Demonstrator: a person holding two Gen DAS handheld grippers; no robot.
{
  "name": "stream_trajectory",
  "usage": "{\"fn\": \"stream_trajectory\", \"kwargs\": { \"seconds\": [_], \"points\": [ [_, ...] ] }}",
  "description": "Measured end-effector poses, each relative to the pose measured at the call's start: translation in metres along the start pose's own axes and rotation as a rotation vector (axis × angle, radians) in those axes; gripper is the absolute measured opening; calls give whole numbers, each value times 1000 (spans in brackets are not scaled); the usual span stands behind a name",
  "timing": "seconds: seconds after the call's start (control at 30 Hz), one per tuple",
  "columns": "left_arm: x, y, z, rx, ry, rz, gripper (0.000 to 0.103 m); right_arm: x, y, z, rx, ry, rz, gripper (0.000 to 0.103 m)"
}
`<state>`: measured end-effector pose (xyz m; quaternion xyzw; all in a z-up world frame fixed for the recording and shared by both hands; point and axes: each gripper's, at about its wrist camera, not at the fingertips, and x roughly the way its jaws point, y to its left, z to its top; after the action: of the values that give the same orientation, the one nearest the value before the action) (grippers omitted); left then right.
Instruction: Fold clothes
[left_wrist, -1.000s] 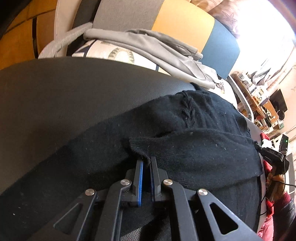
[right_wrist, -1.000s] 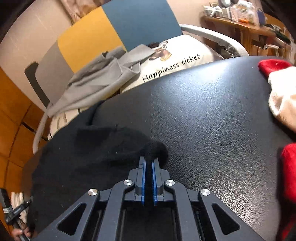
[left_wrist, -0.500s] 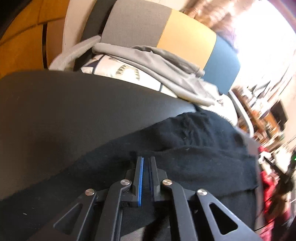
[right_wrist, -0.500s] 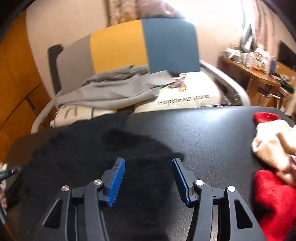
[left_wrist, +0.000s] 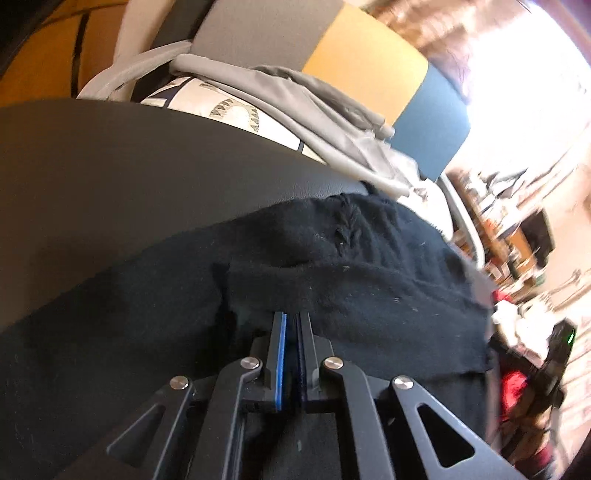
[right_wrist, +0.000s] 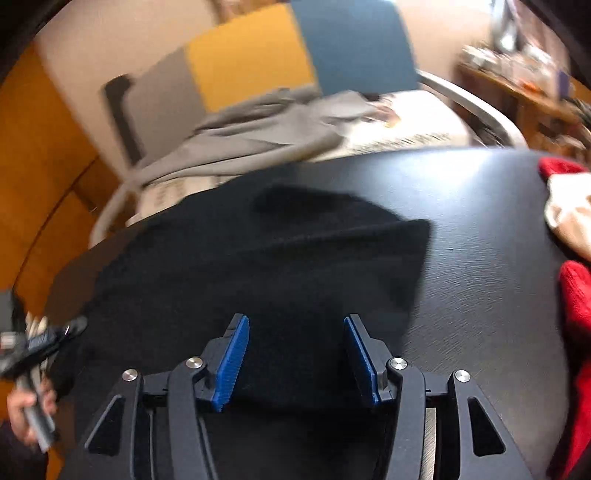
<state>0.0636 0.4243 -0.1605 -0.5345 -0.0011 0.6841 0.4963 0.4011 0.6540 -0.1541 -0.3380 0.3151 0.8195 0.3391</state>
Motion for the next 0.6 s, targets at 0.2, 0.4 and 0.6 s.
{"fn": "stream_trajectory", "kwargs": {
  "seconds": [0.2, 0.4, 0.6],
  "points": [
    [-73, 62, -50, -176, -91, 0, 16, -17, 48, -55, -9, 27, 120, 65],
    [-181, 154, -101, -363, -226, 176, 18, -17, 61, -97, 66, 83, 188, 66],
    [-267, 252, -164, -674, -359, 277, 18, -22, 79, -112, 42, 97, 155, 68]
  ]
}}
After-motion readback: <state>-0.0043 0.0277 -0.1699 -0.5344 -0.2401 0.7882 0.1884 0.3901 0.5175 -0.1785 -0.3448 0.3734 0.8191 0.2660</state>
